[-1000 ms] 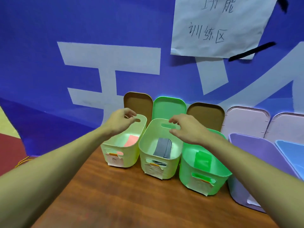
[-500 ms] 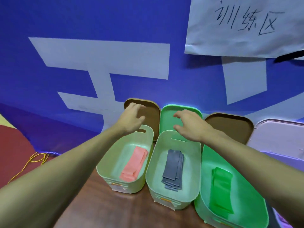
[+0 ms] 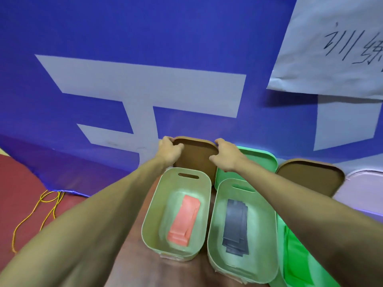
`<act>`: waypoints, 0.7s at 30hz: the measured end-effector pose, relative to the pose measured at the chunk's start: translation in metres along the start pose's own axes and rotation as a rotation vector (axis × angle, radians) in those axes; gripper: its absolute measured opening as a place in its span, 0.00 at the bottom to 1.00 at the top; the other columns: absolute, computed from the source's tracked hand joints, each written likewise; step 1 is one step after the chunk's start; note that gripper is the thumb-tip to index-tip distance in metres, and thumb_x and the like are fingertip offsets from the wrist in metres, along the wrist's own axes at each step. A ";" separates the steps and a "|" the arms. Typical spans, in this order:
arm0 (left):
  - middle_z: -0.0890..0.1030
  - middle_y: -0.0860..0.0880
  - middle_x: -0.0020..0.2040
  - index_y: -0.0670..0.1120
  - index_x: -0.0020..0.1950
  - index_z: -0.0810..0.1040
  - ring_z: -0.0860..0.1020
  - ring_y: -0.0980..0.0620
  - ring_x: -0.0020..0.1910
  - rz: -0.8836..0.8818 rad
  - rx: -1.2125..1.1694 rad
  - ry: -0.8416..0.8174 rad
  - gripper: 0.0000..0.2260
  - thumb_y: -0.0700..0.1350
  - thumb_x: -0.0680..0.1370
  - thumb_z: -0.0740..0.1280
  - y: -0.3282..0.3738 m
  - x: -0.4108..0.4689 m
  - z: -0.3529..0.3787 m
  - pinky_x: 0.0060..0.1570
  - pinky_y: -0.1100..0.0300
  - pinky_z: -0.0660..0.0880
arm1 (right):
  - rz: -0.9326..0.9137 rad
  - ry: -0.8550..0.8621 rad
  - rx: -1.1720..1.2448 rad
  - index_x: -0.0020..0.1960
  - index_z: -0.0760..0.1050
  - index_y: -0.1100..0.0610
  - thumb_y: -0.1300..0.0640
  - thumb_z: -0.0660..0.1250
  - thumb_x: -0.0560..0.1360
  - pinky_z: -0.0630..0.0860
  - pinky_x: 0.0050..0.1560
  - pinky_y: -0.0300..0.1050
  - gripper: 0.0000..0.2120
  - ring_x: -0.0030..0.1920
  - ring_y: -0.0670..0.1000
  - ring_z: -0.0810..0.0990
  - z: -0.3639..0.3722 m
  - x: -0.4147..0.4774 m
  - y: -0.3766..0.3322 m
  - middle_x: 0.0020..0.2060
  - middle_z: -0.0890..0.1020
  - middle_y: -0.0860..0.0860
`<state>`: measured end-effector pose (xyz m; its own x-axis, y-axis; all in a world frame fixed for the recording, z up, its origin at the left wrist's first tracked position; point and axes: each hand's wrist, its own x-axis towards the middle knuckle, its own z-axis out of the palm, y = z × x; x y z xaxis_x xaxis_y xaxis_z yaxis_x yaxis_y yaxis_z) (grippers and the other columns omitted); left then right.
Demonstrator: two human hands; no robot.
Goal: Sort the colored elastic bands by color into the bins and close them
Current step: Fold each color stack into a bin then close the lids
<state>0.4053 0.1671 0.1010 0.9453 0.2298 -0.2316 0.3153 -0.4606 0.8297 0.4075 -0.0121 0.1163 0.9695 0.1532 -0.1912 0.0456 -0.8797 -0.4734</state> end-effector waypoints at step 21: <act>0.76 0.45 0.45 0.42 0.51 0.71 0.77 0.49 0.40 -0.148 -0.545 0.139 0.12 0.50 0.77 0.65 -0.027 -0.037 -0.012 0.43 0.55 0.76 | -0.287 0.423 0.063 0.44 0.80 0.59 0.60 0.63 0.77 0.72 0.42 0.48 0.08 0.40 0.59 0.78 0.042 -0.056 0.022 0.38 0.82 0.56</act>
<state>0.3612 0.1813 0.0934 0.8628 0.3858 -0.3269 0.3199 0.0842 0.9437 0.3435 -0.0209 0.0802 0.9334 0.1775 0.3119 0.3219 -0.7983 -0.5090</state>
